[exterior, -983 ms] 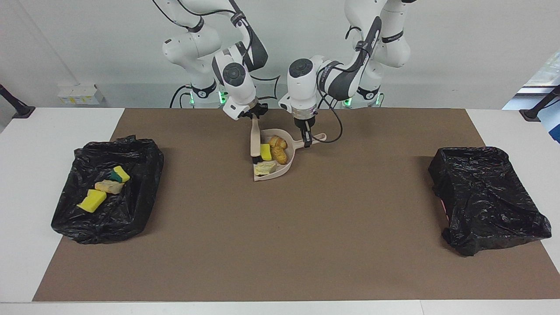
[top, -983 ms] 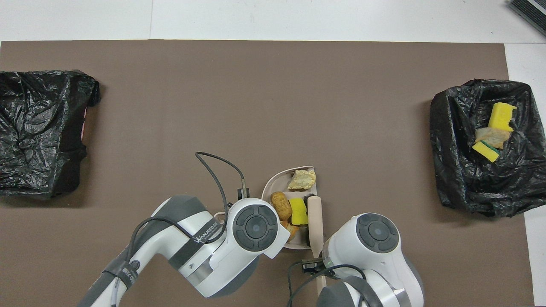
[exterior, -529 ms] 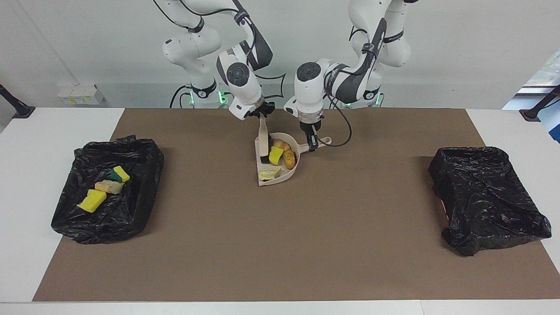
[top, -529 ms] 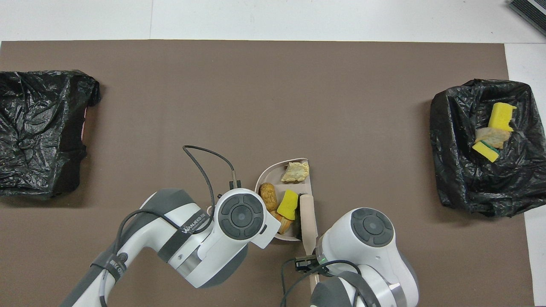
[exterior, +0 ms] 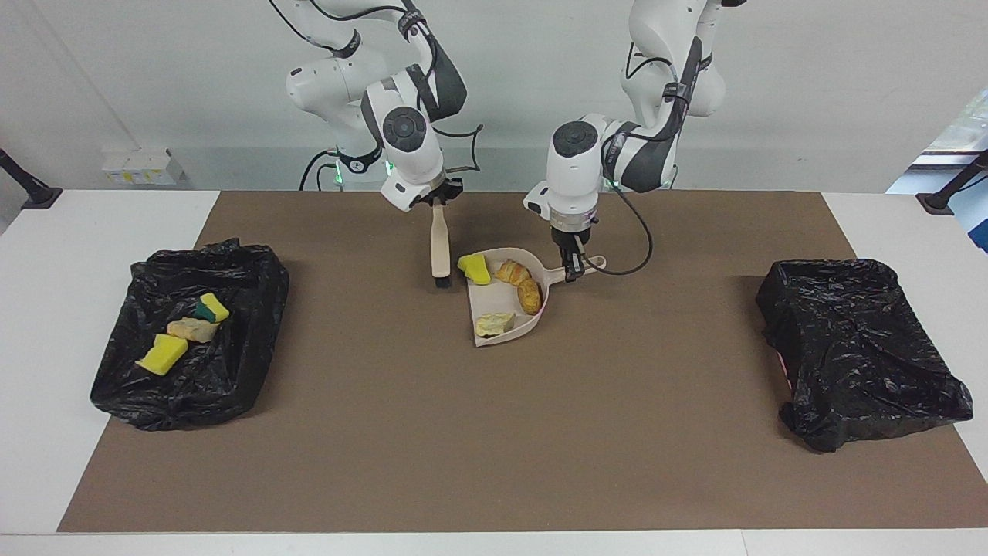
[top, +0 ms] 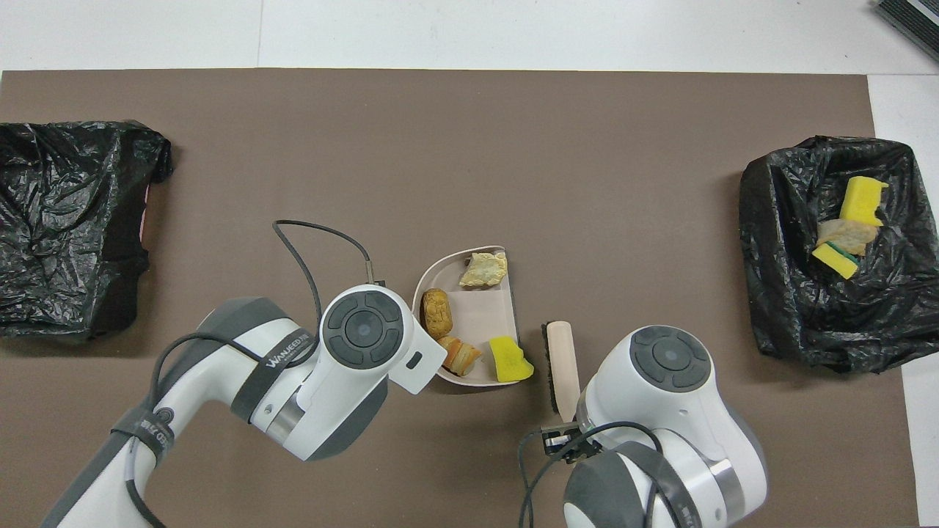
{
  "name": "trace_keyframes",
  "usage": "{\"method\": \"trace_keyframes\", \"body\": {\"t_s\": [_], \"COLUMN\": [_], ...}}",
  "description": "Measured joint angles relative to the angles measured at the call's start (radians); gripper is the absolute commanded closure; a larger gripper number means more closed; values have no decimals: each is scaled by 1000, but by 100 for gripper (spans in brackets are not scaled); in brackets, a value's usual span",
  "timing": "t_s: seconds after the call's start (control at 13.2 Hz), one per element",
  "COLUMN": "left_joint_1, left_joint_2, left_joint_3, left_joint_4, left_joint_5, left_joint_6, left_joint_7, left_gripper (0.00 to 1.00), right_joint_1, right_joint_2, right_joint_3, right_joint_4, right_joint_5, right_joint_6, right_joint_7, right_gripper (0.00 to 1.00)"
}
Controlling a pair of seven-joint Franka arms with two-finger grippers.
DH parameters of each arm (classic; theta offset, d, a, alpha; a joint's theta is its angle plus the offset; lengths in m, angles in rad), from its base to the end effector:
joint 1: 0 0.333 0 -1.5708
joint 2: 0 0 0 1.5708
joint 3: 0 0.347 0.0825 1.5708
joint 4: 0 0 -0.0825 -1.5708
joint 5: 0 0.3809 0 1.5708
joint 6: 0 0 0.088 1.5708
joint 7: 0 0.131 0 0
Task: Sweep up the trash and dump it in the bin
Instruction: 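Carry the loaded dustpan with the left gripper to the nearer trash bag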
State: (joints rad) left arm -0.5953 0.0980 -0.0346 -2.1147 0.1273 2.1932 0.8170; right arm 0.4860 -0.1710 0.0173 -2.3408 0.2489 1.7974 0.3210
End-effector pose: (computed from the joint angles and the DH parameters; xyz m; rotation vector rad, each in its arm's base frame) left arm 0.4537 -0.3218 0.3760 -2.2044 2.0995 0.0434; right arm 0.3547 0.2257 0.3910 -3.0096 -0.1196 0.6576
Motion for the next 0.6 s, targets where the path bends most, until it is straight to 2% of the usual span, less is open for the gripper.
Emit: {"method": "trace_keyframes", "body": {"t_s": [0.38, 0.6], "left_joint_1": [87, 183], "left_joint_2": [-23, -72], "left_joint_3": [3, 5], "left_joint_4": [18, 27], "left_joint_5": [1, 0], "left_joint_6": [-30, -76], "left_joint_7": [120, 258], "left_gripper": [100, 100], "right_joint_1": [2, 19], "right_joint_2": [0, 1], "right_joint_3": [9, 16], "right_joint_4": [27, 51], "right_joint_5": [-3, -3], "right_joint_6": [-10, -9], "right_joint_7": [0, 5], "right_gripper": [100, 100]}}
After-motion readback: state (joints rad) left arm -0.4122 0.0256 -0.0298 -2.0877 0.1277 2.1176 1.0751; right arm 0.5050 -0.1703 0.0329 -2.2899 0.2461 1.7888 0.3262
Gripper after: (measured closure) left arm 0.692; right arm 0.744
